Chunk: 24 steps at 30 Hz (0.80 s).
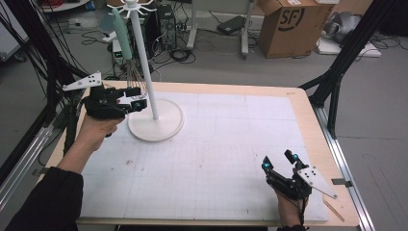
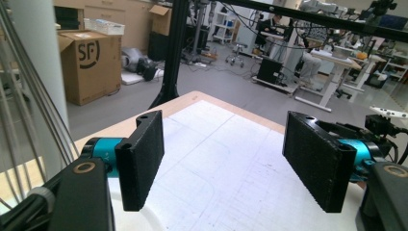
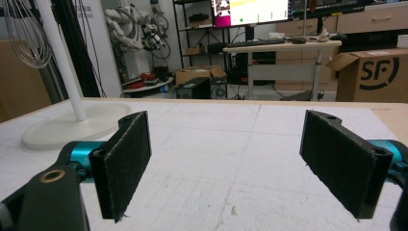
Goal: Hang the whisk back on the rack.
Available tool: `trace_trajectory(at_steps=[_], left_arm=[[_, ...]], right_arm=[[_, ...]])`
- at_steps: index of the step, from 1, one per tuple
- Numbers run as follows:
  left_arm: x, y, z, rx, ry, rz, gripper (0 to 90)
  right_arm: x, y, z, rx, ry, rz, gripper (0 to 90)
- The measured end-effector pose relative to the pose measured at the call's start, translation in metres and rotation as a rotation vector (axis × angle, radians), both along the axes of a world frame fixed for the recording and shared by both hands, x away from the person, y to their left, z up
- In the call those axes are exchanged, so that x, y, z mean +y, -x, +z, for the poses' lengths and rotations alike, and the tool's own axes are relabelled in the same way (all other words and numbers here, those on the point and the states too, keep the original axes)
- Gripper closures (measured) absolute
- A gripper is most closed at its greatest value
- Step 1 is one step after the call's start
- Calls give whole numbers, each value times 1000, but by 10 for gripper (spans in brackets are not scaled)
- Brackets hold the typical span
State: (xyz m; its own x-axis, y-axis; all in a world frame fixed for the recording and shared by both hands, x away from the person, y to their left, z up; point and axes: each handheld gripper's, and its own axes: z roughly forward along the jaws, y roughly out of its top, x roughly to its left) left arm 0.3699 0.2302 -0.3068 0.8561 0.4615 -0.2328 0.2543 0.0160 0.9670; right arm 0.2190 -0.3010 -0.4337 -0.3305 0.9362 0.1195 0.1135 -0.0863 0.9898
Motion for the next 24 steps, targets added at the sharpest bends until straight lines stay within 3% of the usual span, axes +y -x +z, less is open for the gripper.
trace_trajectory(at_steps=[6, 10, 14, 18, 24], left_arm=[[-7, 7, -12, -4, 6, -11, 315], [-15, 16, -21, -32, -22, -7, 310], [-20, 26, -31, -43, -7, -19, 307], [-22, 31, -40, -29, 24, -26, 308], [-21, 38, -52, -25, 26, -12, 298]], right_arm=[[0, 0, 0, 1, -2, 1, 174], [0, 0, 0, -2, 2, -1, 174], [-1, 0, 0, 0, 0, -3, 174], [0, 1, 0, 2, -2, -2, 173], [0, 2, 0, -1, -5, -4, 174]])
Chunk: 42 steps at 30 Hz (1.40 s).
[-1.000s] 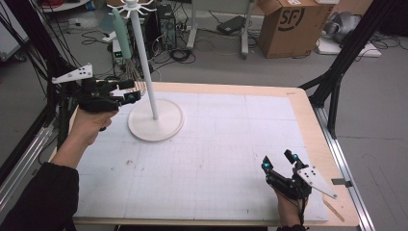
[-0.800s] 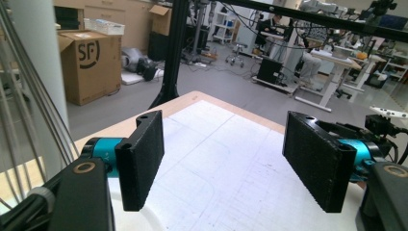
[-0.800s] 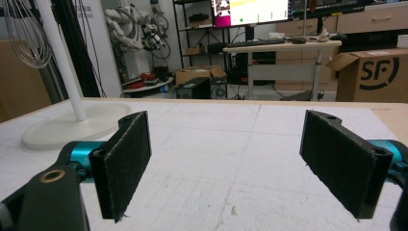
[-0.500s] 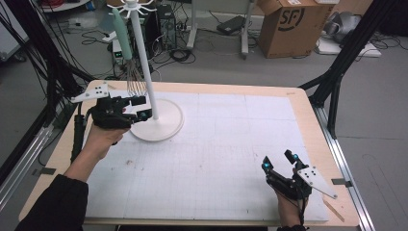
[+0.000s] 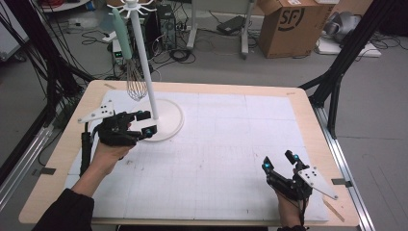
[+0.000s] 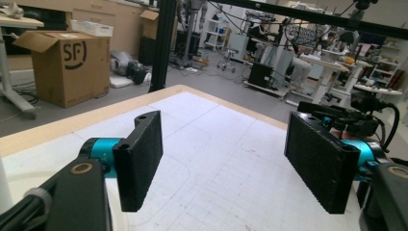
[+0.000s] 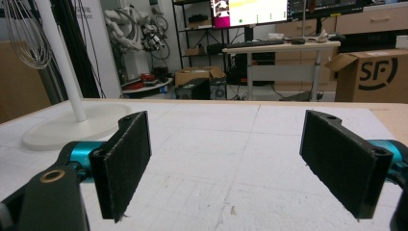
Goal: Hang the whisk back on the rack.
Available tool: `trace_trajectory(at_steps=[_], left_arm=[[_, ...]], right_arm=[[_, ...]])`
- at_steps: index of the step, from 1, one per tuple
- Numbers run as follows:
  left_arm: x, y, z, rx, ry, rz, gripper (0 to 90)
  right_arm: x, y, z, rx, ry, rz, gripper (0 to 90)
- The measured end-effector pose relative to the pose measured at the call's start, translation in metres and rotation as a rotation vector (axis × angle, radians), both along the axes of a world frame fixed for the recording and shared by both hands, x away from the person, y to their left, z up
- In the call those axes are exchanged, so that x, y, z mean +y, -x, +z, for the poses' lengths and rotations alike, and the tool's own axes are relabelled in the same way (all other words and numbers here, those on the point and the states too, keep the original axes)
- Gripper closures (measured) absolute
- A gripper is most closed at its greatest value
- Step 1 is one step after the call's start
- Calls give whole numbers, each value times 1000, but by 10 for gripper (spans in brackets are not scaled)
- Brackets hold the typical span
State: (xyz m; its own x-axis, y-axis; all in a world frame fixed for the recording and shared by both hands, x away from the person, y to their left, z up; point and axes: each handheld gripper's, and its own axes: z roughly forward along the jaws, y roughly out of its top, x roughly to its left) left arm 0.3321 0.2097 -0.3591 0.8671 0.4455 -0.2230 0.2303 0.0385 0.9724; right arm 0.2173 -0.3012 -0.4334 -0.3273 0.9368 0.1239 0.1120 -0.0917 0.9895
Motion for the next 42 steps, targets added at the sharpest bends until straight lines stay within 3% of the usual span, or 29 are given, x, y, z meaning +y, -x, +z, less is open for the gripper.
trace_trajectory(at_steps=[6, 12, 19, 25, 35, 42], left_arm=[[-5, 14, -15, -24, -36, 31, 264], [-17, 32, -27, -74, -75, 52, 226], [-24, 46, -37, -107, -51, 79, 203], [-24, 49, -49, -89, -44, 99, 200], [-22, 54, -67, -111, -65, 146, 194], [-22, 56, -74, -113, -49, 152, 194]], right_arm=[[1, 1, 1, -1, 4, 1, 174], [1, 1, 1, -2, 3, 0, 174], [2, -1, 1, 6, -7, 26, 173], [4, -3, 1, 6, -6, 40, 173], [8, -6, 0, 25, -15, 80, 169], [9, -6, -1, 31, -3, 91, 167]])
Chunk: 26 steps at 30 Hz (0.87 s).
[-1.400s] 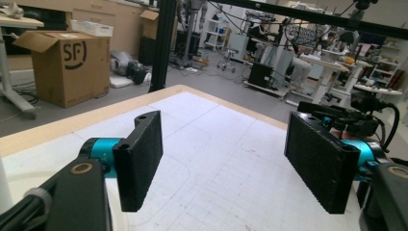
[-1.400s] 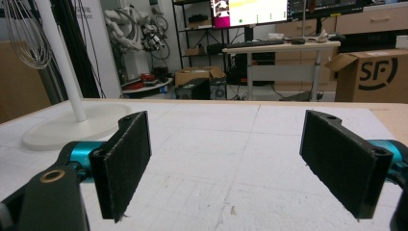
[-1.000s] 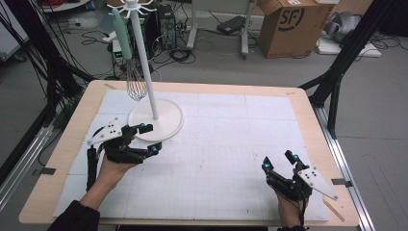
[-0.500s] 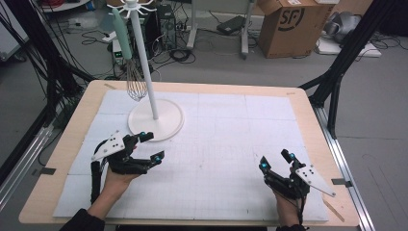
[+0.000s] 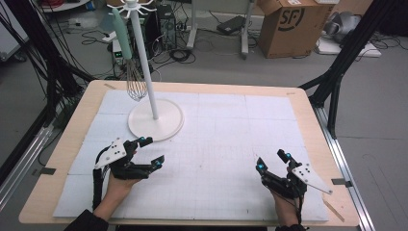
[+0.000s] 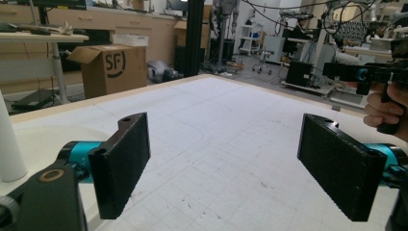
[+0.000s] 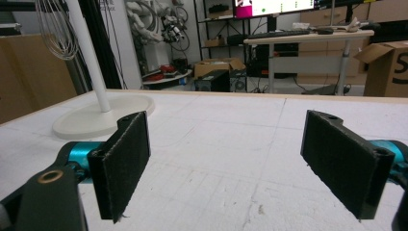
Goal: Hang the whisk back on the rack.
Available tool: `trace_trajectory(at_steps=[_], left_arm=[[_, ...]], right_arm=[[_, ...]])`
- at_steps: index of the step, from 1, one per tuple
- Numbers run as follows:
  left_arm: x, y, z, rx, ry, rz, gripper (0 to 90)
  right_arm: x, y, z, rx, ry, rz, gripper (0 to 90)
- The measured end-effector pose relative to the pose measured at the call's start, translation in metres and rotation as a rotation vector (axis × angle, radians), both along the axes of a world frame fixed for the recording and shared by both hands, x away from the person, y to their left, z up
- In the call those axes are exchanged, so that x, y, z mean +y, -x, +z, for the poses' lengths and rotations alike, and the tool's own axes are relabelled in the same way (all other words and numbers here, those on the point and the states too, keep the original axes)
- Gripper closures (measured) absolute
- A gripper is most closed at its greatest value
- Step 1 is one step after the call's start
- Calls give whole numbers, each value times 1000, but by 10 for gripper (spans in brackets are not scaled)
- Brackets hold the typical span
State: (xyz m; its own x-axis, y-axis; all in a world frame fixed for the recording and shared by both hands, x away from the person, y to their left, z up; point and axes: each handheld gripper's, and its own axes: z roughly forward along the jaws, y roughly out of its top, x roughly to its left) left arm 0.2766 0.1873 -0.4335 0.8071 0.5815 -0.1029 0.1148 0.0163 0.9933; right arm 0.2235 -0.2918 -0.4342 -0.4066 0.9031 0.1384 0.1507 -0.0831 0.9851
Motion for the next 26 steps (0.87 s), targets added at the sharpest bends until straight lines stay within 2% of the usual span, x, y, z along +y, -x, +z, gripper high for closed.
trace_trajectory(at_steps=[2, 8, 26], left_arm=[[0, 0, -1, 8, 10, -1, 194], [1, -2, -7, 1, -9, 18, 199], [1, -3, -7, 6, 8, 27, 183]], right_arm=[[0, 0, 0, -2, 2, 3, 167], [2, -1, 0, -5, 17, 10, 167], [3, -1, 0, -6, 20, 15, 167]])
